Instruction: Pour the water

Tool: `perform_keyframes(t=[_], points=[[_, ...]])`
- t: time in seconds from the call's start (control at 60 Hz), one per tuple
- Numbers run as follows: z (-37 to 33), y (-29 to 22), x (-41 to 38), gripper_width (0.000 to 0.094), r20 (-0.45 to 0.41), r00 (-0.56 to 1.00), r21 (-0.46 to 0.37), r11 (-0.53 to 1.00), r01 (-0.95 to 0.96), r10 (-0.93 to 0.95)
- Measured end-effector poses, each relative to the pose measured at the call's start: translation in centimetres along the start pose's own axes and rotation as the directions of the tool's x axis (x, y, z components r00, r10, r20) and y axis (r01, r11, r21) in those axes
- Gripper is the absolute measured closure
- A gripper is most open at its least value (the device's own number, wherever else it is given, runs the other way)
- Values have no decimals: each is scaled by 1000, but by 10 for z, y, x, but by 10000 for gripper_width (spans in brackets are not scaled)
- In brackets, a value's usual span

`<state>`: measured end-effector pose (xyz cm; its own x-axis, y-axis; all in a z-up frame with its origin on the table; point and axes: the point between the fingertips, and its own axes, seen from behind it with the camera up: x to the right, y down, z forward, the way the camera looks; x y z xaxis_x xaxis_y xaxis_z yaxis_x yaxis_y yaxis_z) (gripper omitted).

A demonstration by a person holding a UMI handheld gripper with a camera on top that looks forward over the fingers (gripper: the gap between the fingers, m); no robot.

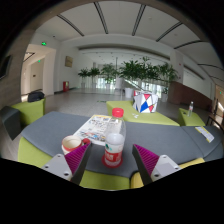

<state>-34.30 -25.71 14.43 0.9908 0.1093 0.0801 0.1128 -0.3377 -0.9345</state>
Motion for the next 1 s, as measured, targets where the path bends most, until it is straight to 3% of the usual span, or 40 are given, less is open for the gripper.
perform_keyframes(t=[0.483, 1.0], points=[[-207, 24, -27, 88, -3, 999, -37, 998, -49, 49], [-253, 36, -15, 88, -21, 998, -34, 998, -55, 54]])
